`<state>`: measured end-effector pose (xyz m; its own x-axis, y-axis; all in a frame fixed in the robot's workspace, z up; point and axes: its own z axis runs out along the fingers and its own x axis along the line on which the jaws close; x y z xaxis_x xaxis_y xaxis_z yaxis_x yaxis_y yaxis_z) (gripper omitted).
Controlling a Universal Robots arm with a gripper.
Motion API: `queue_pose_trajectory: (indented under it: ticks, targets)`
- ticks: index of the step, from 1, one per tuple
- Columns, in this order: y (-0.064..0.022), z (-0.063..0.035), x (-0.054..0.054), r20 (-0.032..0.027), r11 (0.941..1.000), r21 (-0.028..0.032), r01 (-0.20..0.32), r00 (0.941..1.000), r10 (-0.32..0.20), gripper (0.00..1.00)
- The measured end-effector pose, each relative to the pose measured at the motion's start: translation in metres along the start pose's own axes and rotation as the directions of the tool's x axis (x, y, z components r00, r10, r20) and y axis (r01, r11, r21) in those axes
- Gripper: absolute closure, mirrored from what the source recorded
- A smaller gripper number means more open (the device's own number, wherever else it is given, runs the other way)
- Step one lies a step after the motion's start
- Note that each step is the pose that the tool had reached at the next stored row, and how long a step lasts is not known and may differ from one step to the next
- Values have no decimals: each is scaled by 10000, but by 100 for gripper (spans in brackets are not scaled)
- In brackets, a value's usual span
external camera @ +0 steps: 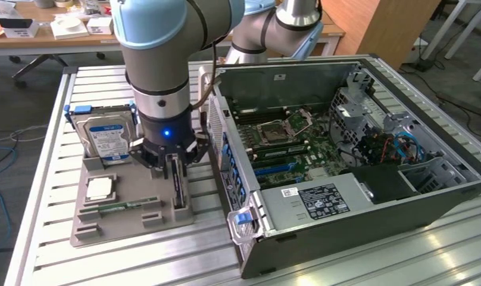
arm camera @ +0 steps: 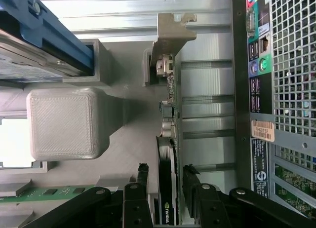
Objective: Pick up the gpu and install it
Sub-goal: 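Pick up the gpu and move the gpu toward the slot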
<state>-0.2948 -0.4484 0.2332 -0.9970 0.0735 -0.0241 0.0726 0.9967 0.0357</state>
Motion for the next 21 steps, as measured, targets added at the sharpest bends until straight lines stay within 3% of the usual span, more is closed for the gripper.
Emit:
queue_pose_trajectory:
  ticks: [21]
  targets:
    - [3, 20, -8, 2, 10000, -1, 0, 10000, 0, 59]
